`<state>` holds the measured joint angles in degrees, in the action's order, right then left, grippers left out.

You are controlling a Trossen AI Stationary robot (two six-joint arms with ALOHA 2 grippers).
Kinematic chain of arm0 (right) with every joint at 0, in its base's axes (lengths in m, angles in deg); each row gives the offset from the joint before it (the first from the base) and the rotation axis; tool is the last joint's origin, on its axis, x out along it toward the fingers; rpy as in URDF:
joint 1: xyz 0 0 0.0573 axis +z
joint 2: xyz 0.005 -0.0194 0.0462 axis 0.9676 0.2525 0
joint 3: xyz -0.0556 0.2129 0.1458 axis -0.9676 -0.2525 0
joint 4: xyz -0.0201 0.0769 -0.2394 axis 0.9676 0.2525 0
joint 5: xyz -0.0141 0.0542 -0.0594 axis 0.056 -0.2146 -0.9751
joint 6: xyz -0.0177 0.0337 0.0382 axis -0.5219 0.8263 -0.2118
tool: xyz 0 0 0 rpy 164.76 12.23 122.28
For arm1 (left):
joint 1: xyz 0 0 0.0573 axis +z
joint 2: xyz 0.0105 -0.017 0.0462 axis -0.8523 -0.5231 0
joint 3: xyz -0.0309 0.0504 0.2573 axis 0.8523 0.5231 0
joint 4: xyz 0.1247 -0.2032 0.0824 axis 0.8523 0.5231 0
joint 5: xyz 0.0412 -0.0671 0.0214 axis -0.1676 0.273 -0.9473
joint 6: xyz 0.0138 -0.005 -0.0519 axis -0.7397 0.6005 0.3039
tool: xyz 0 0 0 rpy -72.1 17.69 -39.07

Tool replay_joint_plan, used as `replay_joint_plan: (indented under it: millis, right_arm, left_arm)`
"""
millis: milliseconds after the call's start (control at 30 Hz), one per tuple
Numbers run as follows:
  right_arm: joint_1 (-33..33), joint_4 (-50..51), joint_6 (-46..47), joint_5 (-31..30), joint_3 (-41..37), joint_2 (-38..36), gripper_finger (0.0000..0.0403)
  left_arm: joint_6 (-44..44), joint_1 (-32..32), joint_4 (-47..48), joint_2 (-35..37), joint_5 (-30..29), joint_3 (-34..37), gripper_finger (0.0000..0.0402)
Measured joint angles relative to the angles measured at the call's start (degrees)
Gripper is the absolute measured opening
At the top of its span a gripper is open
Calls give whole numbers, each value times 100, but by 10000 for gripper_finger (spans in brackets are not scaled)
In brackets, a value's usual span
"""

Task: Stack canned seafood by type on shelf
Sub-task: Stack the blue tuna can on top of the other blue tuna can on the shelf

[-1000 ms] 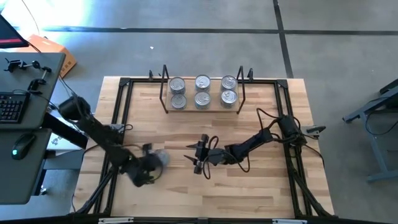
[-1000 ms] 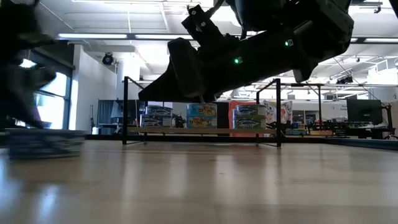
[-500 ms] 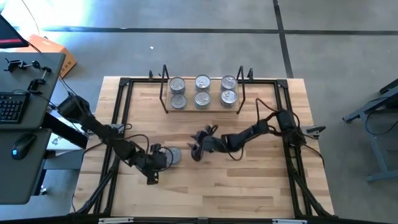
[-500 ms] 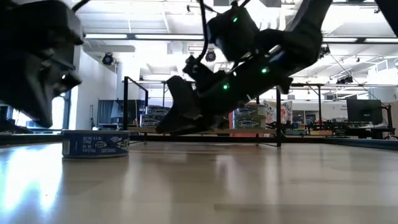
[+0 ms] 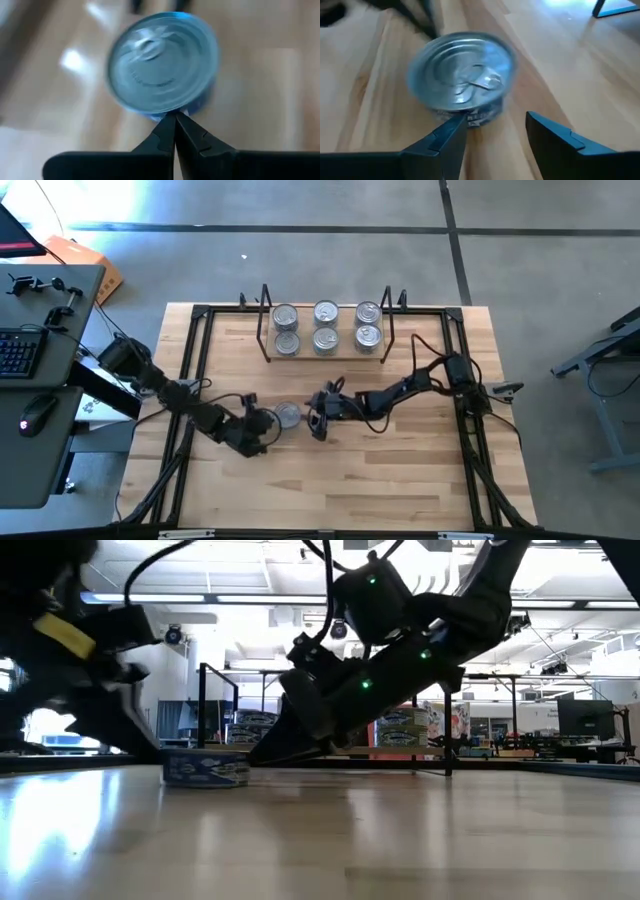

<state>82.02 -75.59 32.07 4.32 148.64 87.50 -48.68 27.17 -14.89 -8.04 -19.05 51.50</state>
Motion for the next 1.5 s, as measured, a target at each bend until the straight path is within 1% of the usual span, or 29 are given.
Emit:
replay_joint_plan:
  millis: [100, 200, 267, 300, 433, 533, 600, 667, 733, 800, 867, 967, 1067, 1233, 1367, 1500]
  right_arm:
    - [158, 1, -13, 39, 0, 0, 196]
    - [383, -21, -187, 675, -2, 0, 196]
    - [549, -50, -296, 833, 0, 2, 196]
    - [617, -70, -301, 799, 6, 0, 196]
    - [768, -59, -300, 195, 7, 2, 196]
    - [777, -69, -291, -67, 7, 0, 196]
    - [777, -72, -268, -86, 7, 1, 196]
    - [760, -72, -279, -86, 7, 0, 196]
    - [723, -62, -295, -84, 7, 2, 196]
    - [677, -63, -294, -80, 7, 1, 196]
    - [633, -75, -281, -84, 7, 2, 196]
    - [601, -98, -270, -103, 7, 1, 196]
    - [611, -98, -253, -101, 6, 0, 196]
    - [627, -91, -254, -82, 4, 0, 196]
    - [627, -93, -254, -79, 4, 0, 196]
    - [616, -98, -254, -79, 4, 2, 196]
  left_arm:
    - [-439, 284, 160, 157, -276, -22, 0]
    - [-769, 383, 227, 525, -269, -182, 0]
    - [-1049, 357, 278, 782, -165, -255, 0]
    - [-1172, 325, 278, 911, -135, -269, 0]
    - [-1304, 137, 331, 1314, -93, -279, 0]
    - [-1139, -9, 436, 1402, 275, -262, 0]
    - [-1137, -148, 430, 1373, 711, -262, 0]
    - [-1313, -303, 321, 1241, 1176, -262, 0]
    - [-1604, -462, 267, 1066, 1448, -262, 1]
    - [-1798, -595, 128, 841, 1478, -262, 7]
    - [-1950, -673, 106, 626, 1437, -262, 21]
    - [-2168, -663, -32, 289, 1289, -262, 54]
    - [-2507, -662, -434, -10, 1119, -262, 91]
    - [-2743, -705, -780, -166, 1133, -514, 141]
    - [-2938, -702, -690, -163, 965, -621, 158]
    - [-3071, -555, -266, -166, 1148, -599, 155]
